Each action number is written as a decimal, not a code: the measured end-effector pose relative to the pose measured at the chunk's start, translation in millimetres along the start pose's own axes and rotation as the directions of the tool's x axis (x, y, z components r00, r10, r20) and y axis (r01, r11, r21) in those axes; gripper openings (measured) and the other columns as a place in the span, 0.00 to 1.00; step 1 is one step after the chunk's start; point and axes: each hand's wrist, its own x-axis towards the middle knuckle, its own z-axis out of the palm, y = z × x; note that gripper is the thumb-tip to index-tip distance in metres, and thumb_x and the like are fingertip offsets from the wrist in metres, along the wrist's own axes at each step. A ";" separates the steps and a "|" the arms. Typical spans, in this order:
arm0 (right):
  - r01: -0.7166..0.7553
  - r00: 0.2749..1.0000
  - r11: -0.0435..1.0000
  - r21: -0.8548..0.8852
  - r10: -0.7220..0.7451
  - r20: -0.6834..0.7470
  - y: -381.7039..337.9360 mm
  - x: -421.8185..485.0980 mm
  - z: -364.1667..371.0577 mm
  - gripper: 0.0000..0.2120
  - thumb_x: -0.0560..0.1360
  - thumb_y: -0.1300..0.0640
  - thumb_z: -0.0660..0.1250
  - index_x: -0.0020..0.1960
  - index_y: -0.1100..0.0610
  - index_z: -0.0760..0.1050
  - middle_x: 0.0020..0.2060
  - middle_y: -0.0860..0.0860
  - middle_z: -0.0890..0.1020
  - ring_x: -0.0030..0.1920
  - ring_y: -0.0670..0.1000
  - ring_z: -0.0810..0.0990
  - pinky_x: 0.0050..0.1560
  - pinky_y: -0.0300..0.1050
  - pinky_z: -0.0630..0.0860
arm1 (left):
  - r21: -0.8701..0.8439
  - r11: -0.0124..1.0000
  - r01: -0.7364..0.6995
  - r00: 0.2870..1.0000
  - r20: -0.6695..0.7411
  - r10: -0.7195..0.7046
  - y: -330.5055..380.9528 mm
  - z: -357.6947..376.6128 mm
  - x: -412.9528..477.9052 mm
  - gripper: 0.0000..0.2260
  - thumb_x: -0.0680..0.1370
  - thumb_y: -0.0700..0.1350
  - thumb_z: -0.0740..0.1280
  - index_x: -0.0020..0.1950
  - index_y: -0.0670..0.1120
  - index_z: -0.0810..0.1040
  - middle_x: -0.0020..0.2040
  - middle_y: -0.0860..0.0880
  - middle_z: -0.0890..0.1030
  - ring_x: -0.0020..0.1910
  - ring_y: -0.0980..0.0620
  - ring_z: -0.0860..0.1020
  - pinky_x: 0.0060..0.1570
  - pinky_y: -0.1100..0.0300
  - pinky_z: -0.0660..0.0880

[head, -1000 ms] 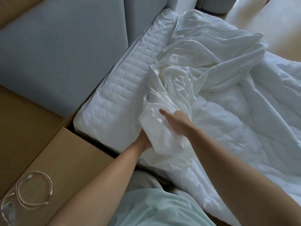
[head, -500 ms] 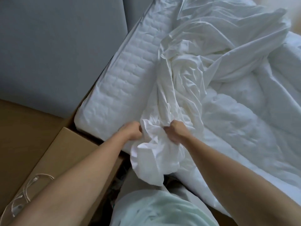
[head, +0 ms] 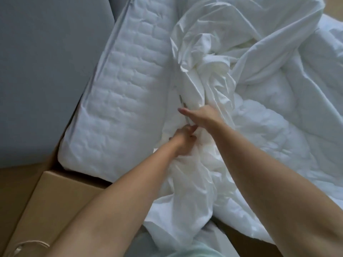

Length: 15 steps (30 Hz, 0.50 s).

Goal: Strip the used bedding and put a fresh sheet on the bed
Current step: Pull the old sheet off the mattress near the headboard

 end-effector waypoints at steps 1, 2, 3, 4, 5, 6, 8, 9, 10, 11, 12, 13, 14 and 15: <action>-0.036 0.999 0.998 -0.046 0.037 0.033 1.9 8.5 11.3 0.32 0.66 0.30 0.71 0.49 0.59 0.79 0.42 0.52 0.83 0.43 0.53 0.82 0.43 0.45 0.73 | 0.035 0.999 -0.014 0.999 0.031 0.013 -2.4 3.4 -0.8 0.24 0.80 0.38 0.59 0.76 0.49 0.71 0.71 0.44 0.76 0.68 0.42 0.75 0.66 0.47 0.73; -0.078 0.997 0.995 -0.056 0.078 0.006 6.0 14.5 19.5 0.26 0.69 0.38 0.72 0.52 0.60 0.79 0.46 0.54 0.84 0.48 0.56 0.83 0.46 0.45 0.75 | 0.014 0.999 -0.035 0.997 0.072 0.033 -4.8 3.3 -2.0 0.23 0.79 0.39 0.61 0.75 0.47 0.72 0.69 0.45 0.77 0.67 0.43 0.75 0.66 0.49 0.73; -0.118 0.993 0.993 -0.025 0.118 -0.032 12.1 18.6 23.7 0.20 0.72 0.46 0.70 0.55 0.60 0.79 0.50 0.56 0.84 0.52 0.59 0.83 0.50 0.47 0.78 | -0.063 0.997 -0.035 0.991 0.129 0.043 -7.1 -0.5 -1.7 0.24 0.77 0.42 0.62 0.73 0.47 0.74 0.65 0.46 0.79 0.63 0.46 0.78 0.62 0.53 0.75; -0.146 0.988 0.988 0.054 0.149 -0.050 19.2 21.6 24.2 0.17 0.74 0.51 0.68 0.57 0.61 0.79 0.51 0.58 0.84 0.53 0.61 0.83 0.52 0.50 0.80 | -0.172 0.985 -0.005 0.987 0.156 0.032 -8.6 -7.4 -1.3 0.25 0.74 0.47 0.62 0.72 0.48 0.76 0.60 0.48 0.81 0.58 0.49 0.79 0.58 0.56 0.76; -0.147 0.986 0.976 0.158 0.158 -0.060 26.3 25.9 22.6 0.16 0.74 0.53 0.66 0.57 0.62 0.80 0.48 0.59 0.84 0.51 0.62 0.83 0.50 0.52 0.81 | -0.269 0.963 0.035 0.993 0.114 -0.004 -10.7 -15.5 2.8 0.25 0.73 0.52 0.64 0.69 0.49 0.79 0.59 0.49 0.82 0.57 0.50 0.80 0.59 0.56 0.76; -0.137 0.985 0.955 0.264 0.160 -0.066 32.4 27.9 19.1 0.16 0.74 0.52 0.65 0.55 0.61 0.80 0.44 0.58 0.83 0.46 0.62 0.83 0.45 0.51 0.81 | -0.342 0.935 0.095 0.995 0.002 -0.100 -14.4 -23.9 12.4 0.26 0.72 0.58 0.65 0.68 0.50 0.79 0.62 0.48 0.81 0.61 0.48 0.79 0.63 0.54 0.75; -0.109 0.978 0.878 0.466 0.179 -0.109 46.1 25.3 9.6 0.13 0.73 0.50 0.66 0.47 0.59 0.80 0.37 0.53 0.80 0.36 0.55 0.80 0.35 0.45 0.76 | -0.315 0.900 0.300 0.879 -0.275 -0.389 -27.6 -37.0 30.2 0.31 0.75 0.67 0.65 0.72 0.51 0.74 0.69 0.42 0.74 0.68 0.39 0.73 0.70 0.50 0.69; -0.088 0.974 0.834 0.544 0.188 -0.130 54.2 21.7 5.0 0.10 0.73 0.49 0.66 0.43 0.57 0.78 0.35 0.50 0.79 0.34 0.51 0.77 0.31 0.41 0.74 | -0.298 0.868 0.397 0.816 -0.317 -0.483 -32.9 -37.6 34.2 0.33 0.76 0.67 0.66 0.75 0.49 0.69 0.71 0.40 0.71 0.68 0.37 0.71 0.70 0.49 0.69; -0.069 0.968 0.799 0.597 0.197 -0.152 62.8 17.4 -0.3 0.09 0.73 0.49 0.67 0.39 0.54 0.76 0.34 0.47 0.78 0.32 0.48 0.76 0.28 0.38 0.73 | -0.313 0.847 0.431 0.813 -0.273 -0.514 -36.1 -34.6 37.0 0.33 0.77 0.64 0.68 0.75 0.48 0.65 0.70 0.40 0.71 0.67 0.37 0.73 0.67 0.48 0.71; -0.053 0.962 0.770 0.636 0.210 -0.174 72.0 14.1 -5.5 0.10 0.73 0.48 0.68 0.38 0.53 0.76 0.34 0.46 0.78 0.32 0.46 0.75 0.28 0.37 0.73 | -0.352 0.840 0.412 0.844 -0.200 -0.498 -38.0 -29.5 40.6 0.31 0.78 0.59 0.70 0.74 0.46 0.66 0.69 0.41 0.74 0.64 0.39 0.76 0.62 0.49 0.76; -0.053 0.954 0.754 0.655 0.232 -0.190 80.2 10.5 -11.5 0.10 0.72 0.47 0.68 0.39 0.54 0.77 0.34 0.46 0.78 0.33 0.47 0.76 0.31 0.39 0.74 | -0.383 0.842 0.380 0.876 -0.145 -0.461 -39.8 -22.1 44.0 0.26 0.79 0.54 0.70 0.72 0.44 0.69 0.67 0.41 0.77 0.60 0.41 0.79 0.57 0.49 0.79; -0.061 0.944 0.746 0.663 0.260 -0.205 88.1 8.7 -18.3 0.11 0.73 0.46 0.68 0.42 0.55 0.78 0.36 0.47 0.79 0.36 0.49 0.77 0.35 0.42 0.74 | -0.366 0.864 0.346 0.899 -0.134 -0.417 -42.5 -16.9 44.5 0.22 0.80 0.52 0.69 0.70 0.43 0.71 0.65 0.41 0.79 0.59 0.42 0.80 0.55 0.49 0.80; -0.071 0.932 0.746 0.663 0.286 -0.221 94.4 6.3 -25.8 0.11 0.74 0.46 0.69 0.44 0.55 0.78 0.37 0.47 0.80 0.38 0.50 0.78 0.38 0.44 0.74 | -0.305 0.899 0.314 0.916 -0.150 -0.371 -46.3 -16.1 42.0 0.20 0.81 0.51 0.67 0.70 0.43 0.73 0.65 0.42 0.79 0.60 0.42 0.79 0.57 0.49 0.79; -0.063 0.923 0.741 0.669 0.298 -0.243 100.4 5.0 -33.1 0.11 0.75 0.47 0.69 0.43 0.55 0.77 0.37 0.47 0.80 0.39 0.51 0.78 0.39 0.45 0.74 | -0.226 0.922 0.315 0.920 -0.167 -0.355 -53.1 -20.0 37.4 0.20 0.82 0.52 0.65 0.70 0.42 0.74 0.65 0.41 0.79 0.62 0.41 0.78 0.61 0.50 0.77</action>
